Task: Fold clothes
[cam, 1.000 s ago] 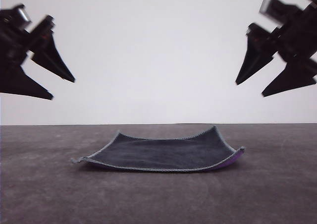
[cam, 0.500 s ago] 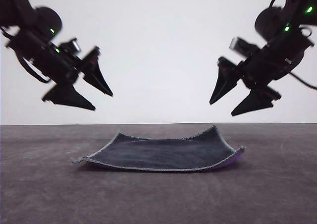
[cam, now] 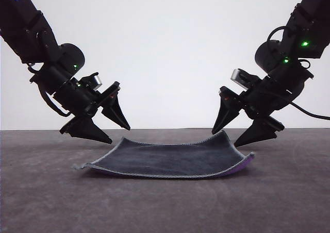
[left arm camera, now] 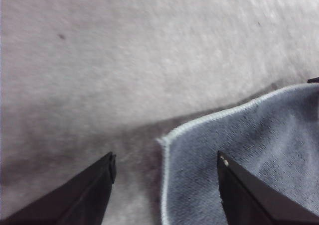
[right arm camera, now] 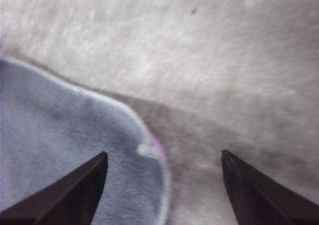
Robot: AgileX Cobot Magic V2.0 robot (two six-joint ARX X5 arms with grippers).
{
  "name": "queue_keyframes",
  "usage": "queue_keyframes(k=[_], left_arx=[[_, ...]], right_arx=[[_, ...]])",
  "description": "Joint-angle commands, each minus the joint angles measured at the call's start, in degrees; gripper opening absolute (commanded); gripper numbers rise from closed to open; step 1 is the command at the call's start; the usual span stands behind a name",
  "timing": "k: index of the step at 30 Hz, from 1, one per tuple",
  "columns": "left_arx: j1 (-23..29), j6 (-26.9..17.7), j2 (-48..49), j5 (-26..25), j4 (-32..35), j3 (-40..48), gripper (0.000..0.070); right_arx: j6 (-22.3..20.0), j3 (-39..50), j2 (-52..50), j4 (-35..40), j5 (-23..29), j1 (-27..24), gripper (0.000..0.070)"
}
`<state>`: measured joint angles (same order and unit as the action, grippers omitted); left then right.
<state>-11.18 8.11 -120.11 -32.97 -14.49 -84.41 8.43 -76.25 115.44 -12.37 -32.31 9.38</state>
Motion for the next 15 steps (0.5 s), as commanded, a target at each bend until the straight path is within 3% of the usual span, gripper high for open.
queue_keyframes(k=[1, 15], left_arx=[[-0.7, -1.2, -1.7, 0.2, 0.6, -1.5, 0.039], [-3.0, -1.6, -4.5, 1.6, 1.1, -1.6, 0.039]], right_arx=[[0.6, -1.4, 1.2, 0.8, -0.4, 0.8, 0.046], [0.8, -1.4, 1.2, 2.9, 2.4, 2.8, 0.0458]])
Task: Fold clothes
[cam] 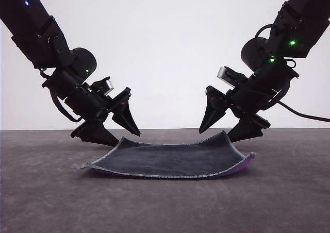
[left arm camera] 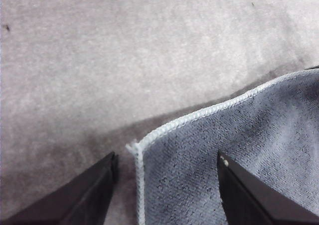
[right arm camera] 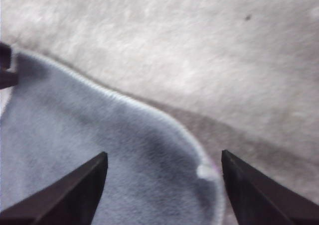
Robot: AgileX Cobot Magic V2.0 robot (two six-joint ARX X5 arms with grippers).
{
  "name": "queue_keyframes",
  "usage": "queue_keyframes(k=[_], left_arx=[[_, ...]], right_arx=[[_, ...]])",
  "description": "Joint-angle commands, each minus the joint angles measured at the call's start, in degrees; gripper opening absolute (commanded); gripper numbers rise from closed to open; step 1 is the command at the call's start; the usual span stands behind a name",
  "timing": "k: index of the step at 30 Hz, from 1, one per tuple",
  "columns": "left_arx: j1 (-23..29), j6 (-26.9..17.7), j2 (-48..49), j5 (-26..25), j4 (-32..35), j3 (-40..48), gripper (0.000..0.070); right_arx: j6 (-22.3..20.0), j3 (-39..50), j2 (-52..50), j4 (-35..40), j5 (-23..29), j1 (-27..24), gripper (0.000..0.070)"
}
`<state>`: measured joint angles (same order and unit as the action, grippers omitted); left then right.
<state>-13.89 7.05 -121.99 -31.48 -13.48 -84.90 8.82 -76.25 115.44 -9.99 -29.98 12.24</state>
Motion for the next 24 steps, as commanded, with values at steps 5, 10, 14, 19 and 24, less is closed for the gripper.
queue_keyframes(k=[5, 10, 14, 19, 24], left_arx=[[-0.3, -0.4, -2.6, -0.5, 0.2, -1.5, 0.0387], [-0.4, -0.5, -2.6, -0.5, 0.2, -1.6, 0.0092], [-0.4, -0.6, -2.6, -0.5, 0.3, -1.6, 0.0], [-0.3, -0.6, -2.5, -0.9, 0.2, -1.8, 0.0], [0.4, -0.6, -1.2, -6.1, -1.5, -2.9, 0.0]], right_arx=[[0.4, -1.4, 1.3, 0.9, 0.0, 0.0, 0.0377], [0.2, -1.4, 1.3, 1.2, 0.0, 0.0, 0.0119], [0.1, -1.4, 1.3, 1.1, 0.1, -0.1, 0.0007], [-0.9, -1.4, 1.3, 1.2, 0.0, -0.1, 0.0007], [-0.9, -1.4, 1.3, 0.4, -5.8, -1.4, 0.0007]])
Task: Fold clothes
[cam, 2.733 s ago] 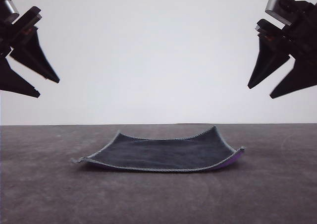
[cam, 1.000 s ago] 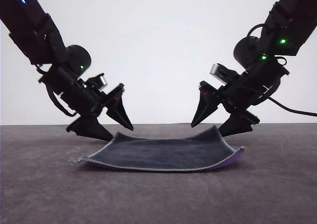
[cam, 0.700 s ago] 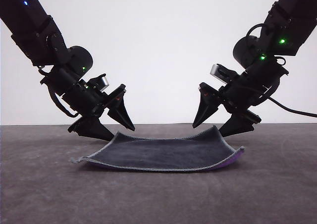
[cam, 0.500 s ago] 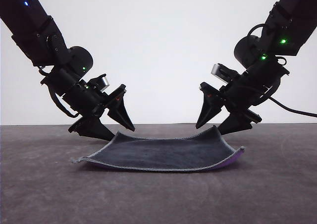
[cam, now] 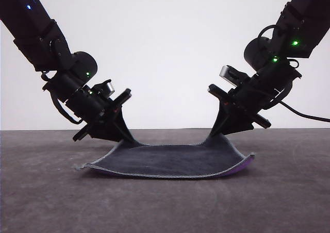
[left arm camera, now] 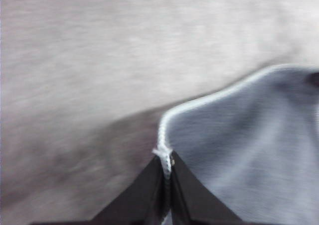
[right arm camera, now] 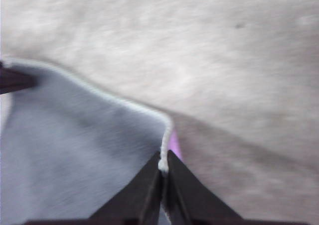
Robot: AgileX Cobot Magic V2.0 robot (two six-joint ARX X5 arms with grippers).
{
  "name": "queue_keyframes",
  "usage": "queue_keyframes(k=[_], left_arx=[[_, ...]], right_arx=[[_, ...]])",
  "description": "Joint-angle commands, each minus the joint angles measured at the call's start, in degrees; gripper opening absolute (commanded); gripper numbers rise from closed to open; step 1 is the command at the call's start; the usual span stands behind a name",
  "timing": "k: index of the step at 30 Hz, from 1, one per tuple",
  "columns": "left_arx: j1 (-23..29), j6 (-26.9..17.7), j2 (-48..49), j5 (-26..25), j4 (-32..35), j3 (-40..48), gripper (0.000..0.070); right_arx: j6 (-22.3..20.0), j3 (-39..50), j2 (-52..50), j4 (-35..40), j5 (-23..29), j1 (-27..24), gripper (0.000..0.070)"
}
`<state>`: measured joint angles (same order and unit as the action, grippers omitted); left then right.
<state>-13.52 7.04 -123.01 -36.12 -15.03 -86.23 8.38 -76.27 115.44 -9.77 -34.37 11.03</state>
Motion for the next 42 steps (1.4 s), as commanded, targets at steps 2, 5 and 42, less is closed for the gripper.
queue_keyframes(k=[2, 5, 42], left_arx=[[0.5, -1.0, 1.0, -2.7, -0.9, -1.6, 0.0], [1.1, -2.8, 3.6, -4.5, -4.6, -1.6, 0.0], [-2.0, -25.5, 11.8, -5.9, -42.3, -1.6, 0.0]], right_arx=[[-0.4, -1.4, 1.1, -0.5, -4.8, -1.0, 0.0007], [-0.6, -1.4, 0.5, -2.8, -10.1, -2.3, 0.0007], [-24.6, -1.4, -3.5, -42.9, -22.8, -3.6, 0.0007]])
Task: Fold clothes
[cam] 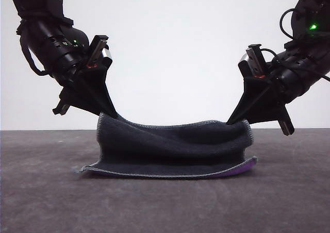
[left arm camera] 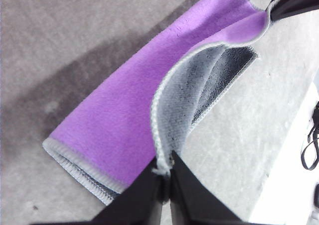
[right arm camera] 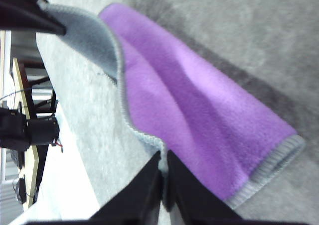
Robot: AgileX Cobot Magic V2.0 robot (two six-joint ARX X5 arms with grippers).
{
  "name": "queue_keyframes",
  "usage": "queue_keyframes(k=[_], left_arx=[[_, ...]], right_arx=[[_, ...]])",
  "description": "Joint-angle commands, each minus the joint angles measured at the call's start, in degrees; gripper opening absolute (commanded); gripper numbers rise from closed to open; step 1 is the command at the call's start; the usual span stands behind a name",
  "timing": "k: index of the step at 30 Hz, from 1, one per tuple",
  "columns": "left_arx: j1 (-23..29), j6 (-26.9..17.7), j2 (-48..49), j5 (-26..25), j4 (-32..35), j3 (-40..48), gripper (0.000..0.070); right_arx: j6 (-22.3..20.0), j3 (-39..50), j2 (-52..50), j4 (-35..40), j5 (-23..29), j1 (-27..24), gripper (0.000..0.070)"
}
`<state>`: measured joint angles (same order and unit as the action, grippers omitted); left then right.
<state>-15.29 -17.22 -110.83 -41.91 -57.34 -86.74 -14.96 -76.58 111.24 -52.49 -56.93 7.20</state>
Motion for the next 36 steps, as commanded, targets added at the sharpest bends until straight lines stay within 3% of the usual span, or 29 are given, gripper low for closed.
queue_keyframes(k=[1, 5, 7, 8, 11, 14, 21, 36], left_arx=[[-0.2, -1.2, -0.4, -0.1, 0.0, -1.1, 0.0], [-0.2, -1.3, -0.4, -0.1, -0.3, -1.1, 0.0009], [-0.2, -1.3, -0.4, -0.2, -0.7, -1.1, 0.0071], [-0.2, -1.4, -0.4, -0.2, -1.0, -1.1, 0.0119], [-0.2, -1.7, -0.4, -0.6, -1.9, -1.1, 0.0272], [-0.2, -1.7, -0.4, -1.2, -2.3, -1.1, 0.0325], [-0.2, -2.9, -0.4, -6.6, -4.4, -1.1, 0.0325], [-0.1, -6.8, -0.4, -6.6, -13.5, -1.1, 0.0325]], right_arx=[[-1.3, -1.1, 0.7, -0.2, -0.3, 0.4, 0.0007], [-1.8, -1.1, 0.7, -0.8, -0.3, 0.5, 0.0008], [-2.1, -1.1, 0.7, -1.2, -0.3, 0.5, 0.0021], [-2.2, -1.1, 0.7, -1.4, -0.3, 0.5, 0.0047], [-2.5, -1.1, 0.7, -1.9, -0.6, 0.5, 0.0234], [-2.7, -1.1, 0.7, -2.3, -1.6, 0.5, 0.0336], [-3.8, -1.1, 0.7, -4.0, -3.7, 0.5, 0.0356], [-10.4, -1.1, 0.5, -11.8, -6.3, 0.5, 0.0356]])
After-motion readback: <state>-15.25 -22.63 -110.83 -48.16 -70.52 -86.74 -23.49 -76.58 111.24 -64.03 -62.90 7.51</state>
